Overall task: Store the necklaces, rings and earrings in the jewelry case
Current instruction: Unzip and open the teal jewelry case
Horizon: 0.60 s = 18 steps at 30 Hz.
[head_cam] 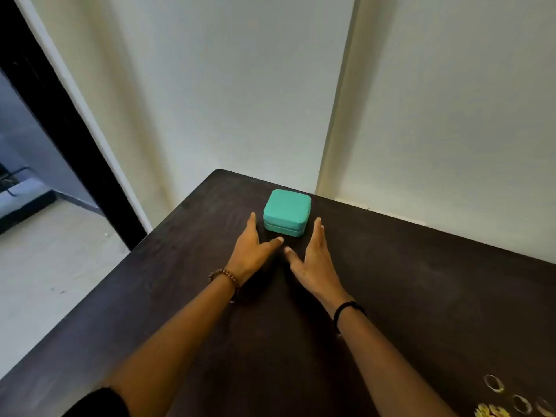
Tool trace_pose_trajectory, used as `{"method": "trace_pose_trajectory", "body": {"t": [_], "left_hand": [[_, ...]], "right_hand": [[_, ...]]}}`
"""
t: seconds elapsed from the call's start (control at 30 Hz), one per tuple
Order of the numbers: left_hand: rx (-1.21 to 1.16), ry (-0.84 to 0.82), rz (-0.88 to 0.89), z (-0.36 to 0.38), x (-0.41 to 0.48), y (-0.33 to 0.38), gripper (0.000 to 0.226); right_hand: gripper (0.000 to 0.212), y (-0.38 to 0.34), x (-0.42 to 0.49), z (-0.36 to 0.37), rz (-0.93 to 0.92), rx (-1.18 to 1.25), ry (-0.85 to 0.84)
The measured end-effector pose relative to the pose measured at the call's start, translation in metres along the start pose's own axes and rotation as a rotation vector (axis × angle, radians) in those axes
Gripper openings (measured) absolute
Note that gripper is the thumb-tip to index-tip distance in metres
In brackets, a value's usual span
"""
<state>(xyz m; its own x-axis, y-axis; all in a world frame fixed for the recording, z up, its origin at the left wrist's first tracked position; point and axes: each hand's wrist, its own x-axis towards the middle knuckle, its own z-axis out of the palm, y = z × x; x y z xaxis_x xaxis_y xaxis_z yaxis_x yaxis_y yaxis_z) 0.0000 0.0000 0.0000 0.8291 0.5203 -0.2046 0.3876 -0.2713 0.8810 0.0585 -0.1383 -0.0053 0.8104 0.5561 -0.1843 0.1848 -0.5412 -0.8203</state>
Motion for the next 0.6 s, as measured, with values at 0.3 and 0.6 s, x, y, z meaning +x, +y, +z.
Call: {"method": "trace_pose_trajectory", "body": {"t": [0.3, 0.6], "left_hand": [[0.209, 0.142, 0.337, 0.013, 0.044, -0.031, 0.095], [0.016, 0.144, 0.349, 0.012, 0.059, -0.045, 0.086]], "right_hand": [[0.073, 0.025, 0.037, 0.029, -0.315, -0.246, 0.319], [0.068, 0.038, 0.044, 0.03, -0.355, -0.195, 0.415]]}}
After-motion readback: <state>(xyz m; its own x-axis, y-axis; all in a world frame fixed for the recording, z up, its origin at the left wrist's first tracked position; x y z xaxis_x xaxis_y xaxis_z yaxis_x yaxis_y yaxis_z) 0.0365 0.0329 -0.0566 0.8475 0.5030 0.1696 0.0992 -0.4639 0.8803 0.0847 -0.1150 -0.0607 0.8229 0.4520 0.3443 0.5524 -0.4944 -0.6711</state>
